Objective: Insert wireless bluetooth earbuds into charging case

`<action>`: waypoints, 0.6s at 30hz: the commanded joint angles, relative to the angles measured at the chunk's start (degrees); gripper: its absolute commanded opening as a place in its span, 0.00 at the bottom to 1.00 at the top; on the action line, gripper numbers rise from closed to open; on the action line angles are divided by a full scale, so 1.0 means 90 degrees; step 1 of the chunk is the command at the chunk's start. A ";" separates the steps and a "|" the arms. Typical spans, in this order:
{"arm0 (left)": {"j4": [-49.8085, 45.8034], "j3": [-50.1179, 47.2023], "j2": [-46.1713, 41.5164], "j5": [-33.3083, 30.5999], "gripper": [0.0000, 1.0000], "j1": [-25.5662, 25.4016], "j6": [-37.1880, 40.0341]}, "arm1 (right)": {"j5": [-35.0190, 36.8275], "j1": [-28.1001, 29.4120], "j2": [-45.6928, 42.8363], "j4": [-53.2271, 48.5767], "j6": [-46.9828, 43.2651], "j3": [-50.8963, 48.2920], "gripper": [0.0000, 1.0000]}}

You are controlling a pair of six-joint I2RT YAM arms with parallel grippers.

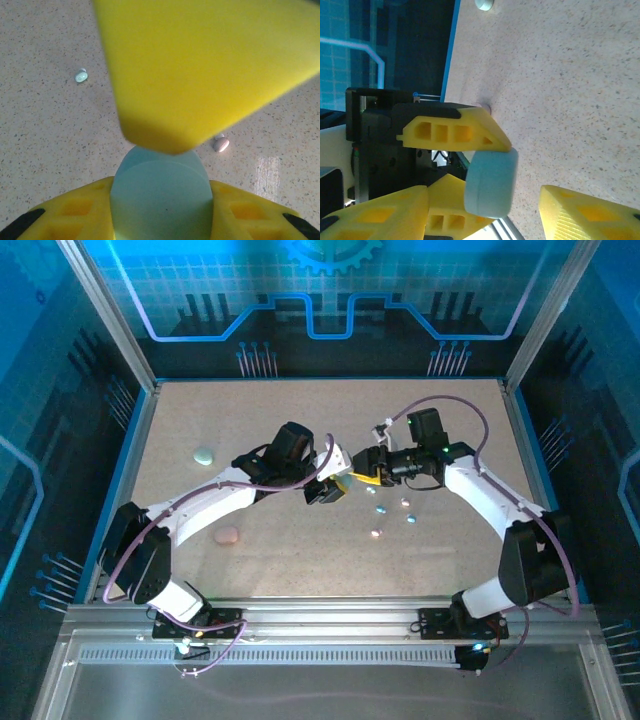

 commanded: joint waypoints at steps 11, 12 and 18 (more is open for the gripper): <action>-0.0112 -0.0012 -0.0254 0.0082 0.31 -0.0111 0.0093 | -0.0093 0.0369 0.0622 -0.0470 -0.0306 0.0466 0.52; -0.0113 -0.0004 -0.0245 0.0069 0.31 -0.0106 0.0079 | -0.0055 0.0391 0.0655 -0.0510 -0.0329 0.0483 0.51; -0.0200 0.0017 -0.0180 -0.0118 0.35 -0.0153 0.0079 | 0.0058 0.0388 0.0614 -0.0650 -0.0427 0.0533 0.32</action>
